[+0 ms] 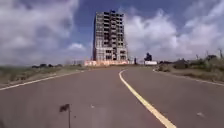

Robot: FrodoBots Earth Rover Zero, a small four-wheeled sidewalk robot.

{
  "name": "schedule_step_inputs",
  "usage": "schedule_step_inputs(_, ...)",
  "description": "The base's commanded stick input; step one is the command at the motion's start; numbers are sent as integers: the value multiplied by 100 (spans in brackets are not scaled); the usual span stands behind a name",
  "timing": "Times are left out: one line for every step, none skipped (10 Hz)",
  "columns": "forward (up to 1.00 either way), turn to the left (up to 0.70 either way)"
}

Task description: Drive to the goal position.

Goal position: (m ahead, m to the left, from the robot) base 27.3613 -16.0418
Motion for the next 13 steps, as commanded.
schedule_step_inputs(100,0)
schedule_step_inputs(100,-7)
schedule_step_inputs(100,-17)
schedule_step_inputs(100,-26)
schedule_step_inputs(100,-36)
schedule_step_inputs(100,-40)
schedule_step_inputs(100,-40)
schedule_step_inputs(100,0)
schedule_step_inputs(100,0)
schedule_step_inputs(100,0)
schedule_step_inputs(100,0)
schedule_step_inputs(100,0)
schedule_step_inputs(100,0)
